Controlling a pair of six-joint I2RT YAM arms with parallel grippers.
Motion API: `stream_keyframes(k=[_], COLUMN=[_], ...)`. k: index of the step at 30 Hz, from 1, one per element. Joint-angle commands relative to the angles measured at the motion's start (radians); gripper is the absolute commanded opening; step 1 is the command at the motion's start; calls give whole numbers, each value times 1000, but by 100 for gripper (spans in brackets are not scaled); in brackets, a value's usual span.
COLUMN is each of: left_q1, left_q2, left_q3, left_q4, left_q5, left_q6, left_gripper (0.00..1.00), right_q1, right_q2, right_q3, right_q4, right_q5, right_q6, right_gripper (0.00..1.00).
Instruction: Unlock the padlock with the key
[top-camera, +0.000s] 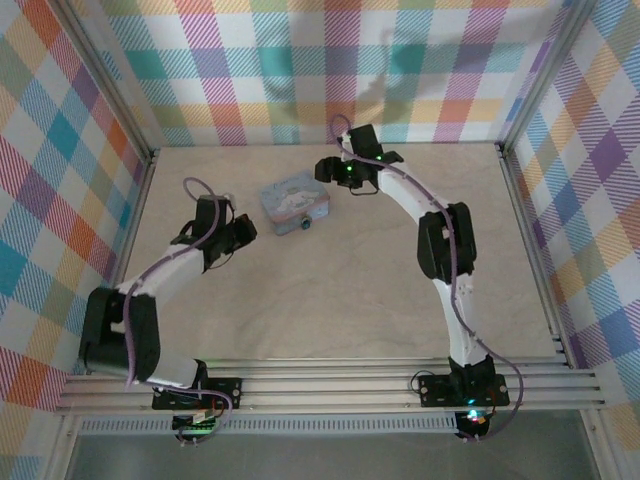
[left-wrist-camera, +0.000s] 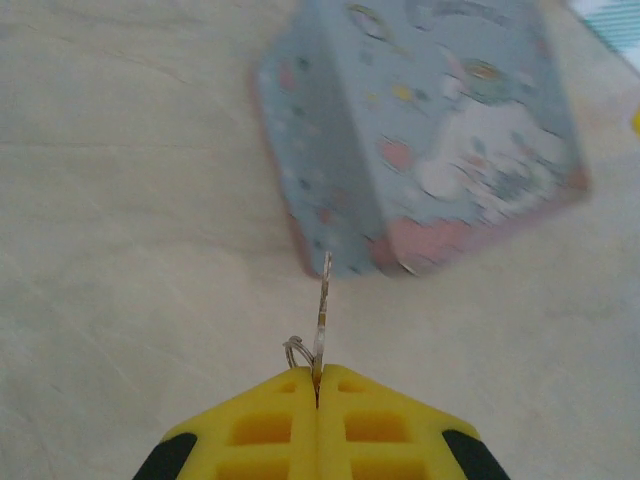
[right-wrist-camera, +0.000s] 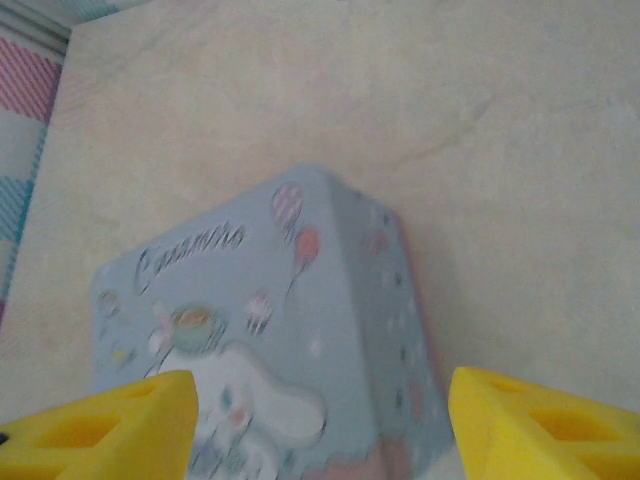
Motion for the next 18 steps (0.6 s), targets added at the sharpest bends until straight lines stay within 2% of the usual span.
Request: stream_keyframes(k=[1, 5, 9, 11, 18], left_q1=[20, 21, 20, 11, -59], left_q2=[102, 240, 371, 418, 487], left_q3=[101, 212, 330, 372, 450], left_q4=[-44, -56, -76, -80, -87], left_q5=[-82, -104, -72, -56, -22], left_q6=[40, 64, 68, 68, 82], left_gripper=[0, 0, 0, 0, 0], right_q1=[1, 2, 1, 3, 4], right_q2=[90, 179, 179, 149, -79], right_q3=[189, 313, 267, 197, -246], right_q4=[-131, -152, -122, -103, 97], right_q5=[3, -52, -141, -155, -112], right_q6=[-58, -84, -77, -77, -70], right_gripper=[68, 68, 64, 61, 57])
